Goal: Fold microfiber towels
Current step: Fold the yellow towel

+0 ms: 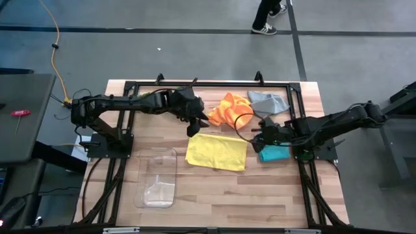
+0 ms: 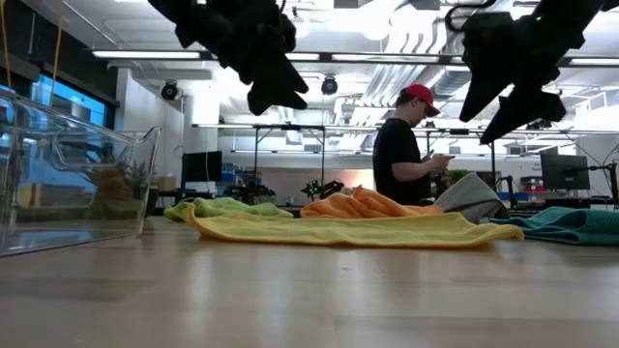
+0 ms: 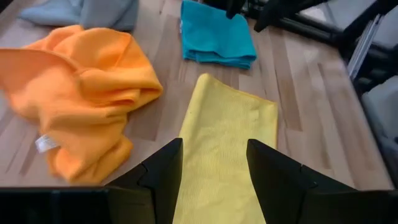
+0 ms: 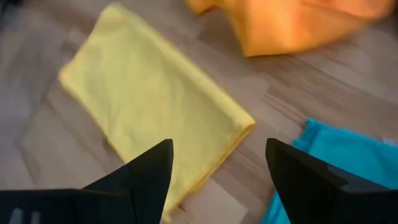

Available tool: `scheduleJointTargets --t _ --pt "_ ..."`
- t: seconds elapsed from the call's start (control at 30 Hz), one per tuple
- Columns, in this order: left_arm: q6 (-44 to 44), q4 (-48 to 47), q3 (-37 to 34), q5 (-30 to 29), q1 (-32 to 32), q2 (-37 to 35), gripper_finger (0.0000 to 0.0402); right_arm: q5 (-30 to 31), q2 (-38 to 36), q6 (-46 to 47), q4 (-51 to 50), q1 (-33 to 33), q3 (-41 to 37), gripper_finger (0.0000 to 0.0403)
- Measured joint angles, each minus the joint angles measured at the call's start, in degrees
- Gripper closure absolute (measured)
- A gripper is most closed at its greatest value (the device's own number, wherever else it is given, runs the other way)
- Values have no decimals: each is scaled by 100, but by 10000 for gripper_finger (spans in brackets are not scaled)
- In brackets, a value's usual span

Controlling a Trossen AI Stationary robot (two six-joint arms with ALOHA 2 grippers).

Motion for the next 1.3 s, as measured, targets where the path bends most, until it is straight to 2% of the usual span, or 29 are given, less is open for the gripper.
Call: scheduleJointTargets --t 0.07,0.2,0.3,0.4,0.5,0.67,0.77,0.9,1.03,1.3 --pt "-209 -19 -6 141 281 -337 233 -86 46 486 22 -182 0 154" --pt "-519 -40 9 79 734 -1185 234 -519 183 496 322 -587 0 154" --pt "-569 147 -134 -133 696 -1754 234 -891 447 509 616 -930 0 154" --pt "-662 633 -663 -372 583 -2279 234 -1324 886 704 831 -1201 0 154" --pt "-1096 1570 -1409 -464 533 -2717 234 -1735 1348 849 958 -1283 61 154" --pt "-2059 2499 -2334 -55 596 -3298 234 -1818 2091 1766 543 -810 474 154" --pt "-2200 2539 -2547 105 504 -3464 234 -1791 2524 2386 430 -465 642 154" --pt "-2032 2537 -2606 122 426 -3504 234 -1760 3072 2820 942 -228 697 154" --pt "-1993 2540 -2606 -21 437 -3499 234 -1502 3499 2845 875 -308 699 154" --pt "-2061 2546 -2605 -458 433 -3499 234 -1428 3634 2652 931 -387 716 155"
